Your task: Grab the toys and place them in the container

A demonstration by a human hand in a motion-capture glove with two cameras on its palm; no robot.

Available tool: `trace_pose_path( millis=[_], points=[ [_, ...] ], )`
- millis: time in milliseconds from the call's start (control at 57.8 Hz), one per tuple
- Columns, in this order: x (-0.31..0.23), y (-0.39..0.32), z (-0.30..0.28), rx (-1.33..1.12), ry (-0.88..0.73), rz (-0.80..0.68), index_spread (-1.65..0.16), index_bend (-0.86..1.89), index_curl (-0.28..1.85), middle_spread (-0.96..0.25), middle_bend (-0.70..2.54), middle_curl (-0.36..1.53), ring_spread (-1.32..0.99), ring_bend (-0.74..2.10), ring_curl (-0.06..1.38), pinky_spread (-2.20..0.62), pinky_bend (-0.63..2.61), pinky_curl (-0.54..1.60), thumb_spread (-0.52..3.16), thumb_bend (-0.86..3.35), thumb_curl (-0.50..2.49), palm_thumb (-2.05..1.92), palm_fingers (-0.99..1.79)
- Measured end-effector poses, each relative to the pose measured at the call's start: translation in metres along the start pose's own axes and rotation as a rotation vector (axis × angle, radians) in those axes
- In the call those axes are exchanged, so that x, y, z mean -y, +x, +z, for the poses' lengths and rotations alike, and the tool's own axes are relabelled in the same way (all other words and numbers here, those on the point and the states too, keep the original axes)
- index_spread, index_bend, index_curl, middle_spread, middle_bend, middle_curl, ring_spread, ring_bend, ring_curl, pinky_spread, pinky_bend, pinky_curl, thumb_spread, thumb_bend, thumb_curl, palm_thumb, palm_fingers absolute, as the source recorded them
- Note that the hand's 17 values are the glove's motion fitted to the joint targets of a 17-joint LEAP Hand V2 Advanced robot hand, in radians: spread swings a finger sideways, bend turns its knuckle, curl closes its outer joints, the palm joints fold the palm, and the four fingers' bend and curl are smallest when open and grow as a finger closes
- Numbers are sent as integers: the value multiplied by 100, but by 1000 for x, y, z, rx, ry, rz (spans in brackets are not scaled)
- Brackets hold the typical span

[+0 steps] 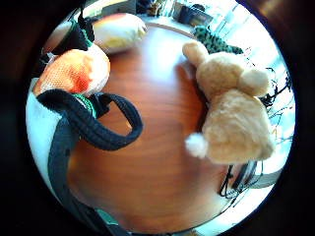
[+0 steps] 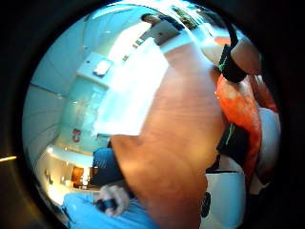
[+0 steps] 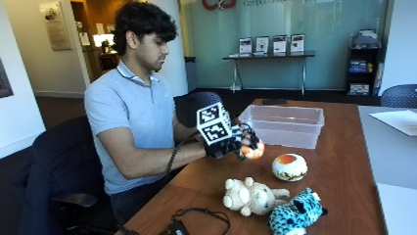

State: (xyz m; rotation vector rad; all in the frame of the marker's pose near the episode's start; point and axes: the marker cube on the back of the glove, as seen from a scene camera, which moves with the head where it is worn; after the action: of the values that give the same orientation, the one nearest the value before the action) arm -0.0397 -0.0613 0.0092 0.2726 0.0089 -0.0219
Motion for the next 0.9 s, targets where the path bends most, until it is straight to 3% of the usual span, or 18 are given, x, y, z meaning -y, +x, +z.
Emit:
trace_pose_path(
  millis=[225,381,502,641,744,900],
  points=[
    [82,-125,-58,97,-120,-290,-32,18,37,-6,22,30,-17,63,24,-32,123,34,160,64,47,55,63],
    [145,-183,-45,90,-236,-384,-32,17,37,-6,22,32,-18,63,25,-32,123,35,160,68,50,55,62],
    [161,-209,-21,103,-282,-411,-31,17,38,-7,21,34,-18,63,25,-33,123,36,161,72,51,54,61],
    [160,-211,-4,68,-351,-414,-31,17,38,-6,18,35,-18,60,25,-32,126,38,161,75,51,49,56],
    [159,-195,-7,14,-344,-399,-31,25,44,-3,18,35,-13,36,22,-20,123,38,157,57,38,16,12],
    [172,-131,-20,-54,-276,-249,-32,24,42,-2,19,34,-8,29,17,-9,120,33,151,39,30,-6,12]
  ],
)
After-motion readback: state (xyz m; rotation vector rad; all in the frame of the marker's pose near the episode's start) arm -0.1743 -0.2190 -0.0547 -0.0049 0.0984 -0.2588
